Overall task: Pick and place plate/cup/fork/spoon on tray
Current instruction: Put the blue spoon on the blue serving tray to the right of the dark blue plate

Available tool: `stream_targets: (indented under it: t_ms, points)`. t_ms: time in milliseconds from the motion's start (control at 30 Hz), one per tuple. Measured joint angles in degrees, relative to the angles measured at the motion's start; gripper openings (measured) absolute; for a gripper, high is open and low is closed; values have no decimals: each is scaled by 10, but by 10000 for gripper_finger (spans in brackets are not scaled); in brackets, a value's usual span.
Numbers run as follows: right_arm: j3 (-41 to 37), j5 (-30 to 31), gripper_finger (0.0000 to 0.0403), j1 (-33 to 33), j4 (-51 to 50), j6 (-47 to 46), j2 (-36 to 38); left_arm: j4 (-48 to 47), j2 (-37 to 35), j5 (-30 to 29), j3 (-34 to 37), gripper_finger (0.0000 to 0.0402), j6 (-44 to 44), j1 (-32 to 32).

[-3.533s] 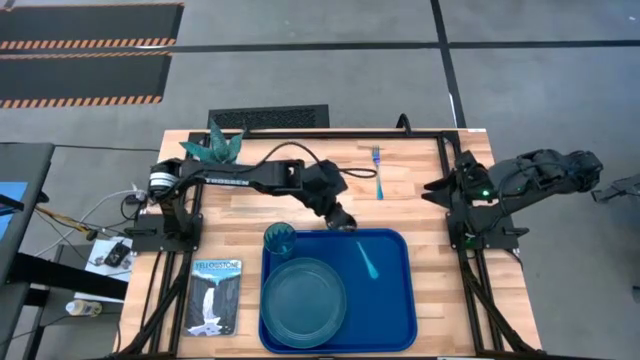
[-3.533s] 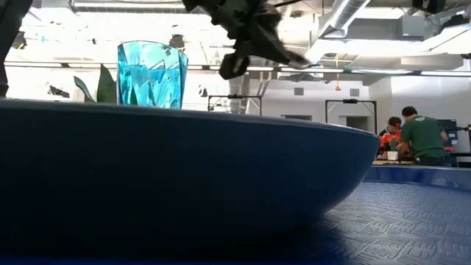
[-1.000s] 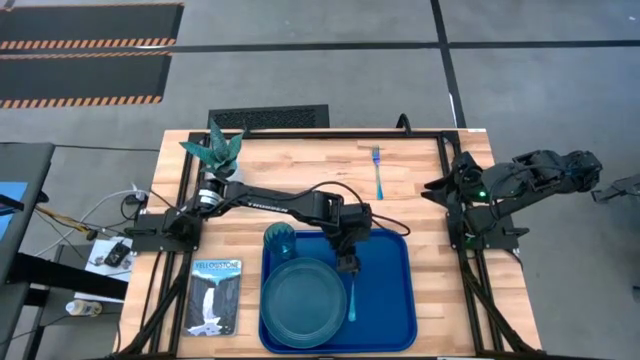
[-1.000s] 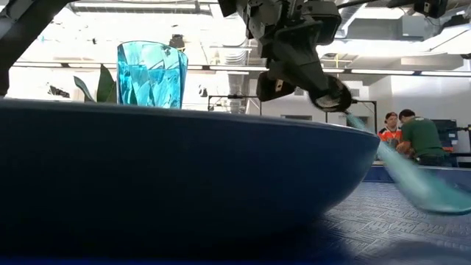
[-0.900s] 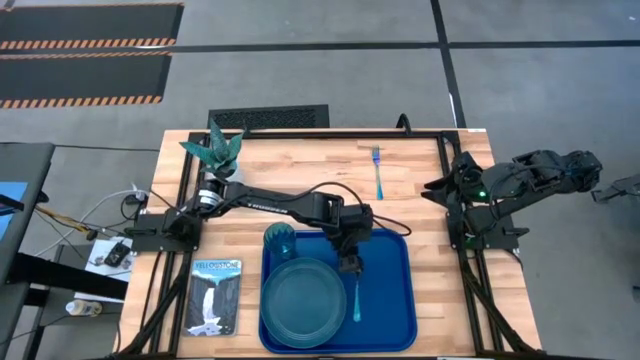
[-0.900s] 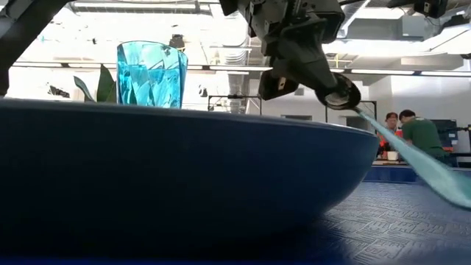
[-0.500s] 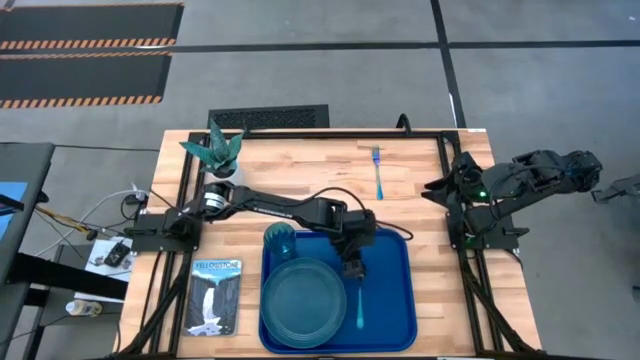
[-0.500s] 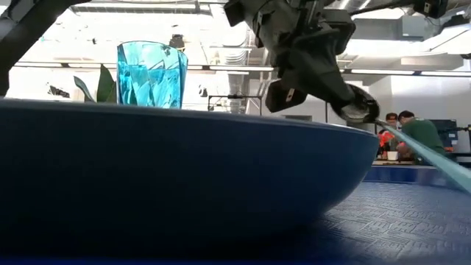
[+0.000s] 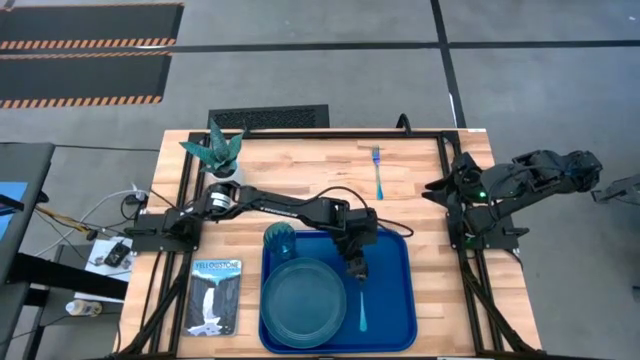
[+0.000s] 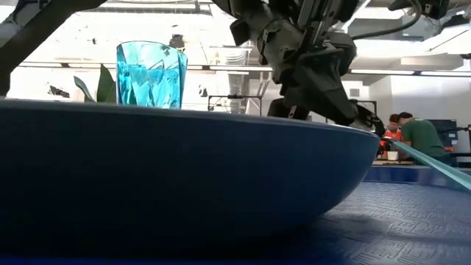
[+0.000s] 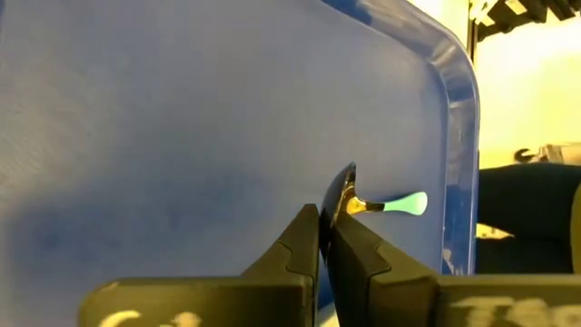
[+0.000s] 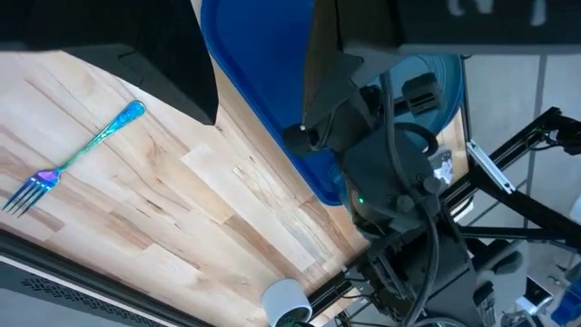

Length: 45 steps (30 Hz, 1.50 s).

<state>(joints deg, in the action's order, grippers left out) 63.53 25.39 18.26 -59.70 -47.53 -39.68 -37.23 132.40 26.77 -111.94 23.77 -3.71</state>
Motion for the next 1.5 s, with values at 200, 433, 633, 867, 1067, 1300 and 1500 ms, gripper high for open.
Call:
stream_targets:
  t_ms: [200,433,633,867,1067,1300,1500]
  points:
    - [0,0,183,0,1,0,0,-2,0,19,0,0,7,3]
    - [0,0,184,0,0,1,0,-2,0,22,0,0,7,4]
    - [0,0,181,0,1,4,0,-2,0,16,0,11,0,4]
    - [0,0,182,0,1,5,0,-2,0,13,0,43,-4,4]
    - [0,0,180,0,1,5,0,-2,0,11,0,60,-6,4]
    - [0,1,186,0,1,-4,0,5,0,11,0,86,-8,7]
    - [0,1,196,0,1,-5,0,6,0,11,0,137,-10,8]
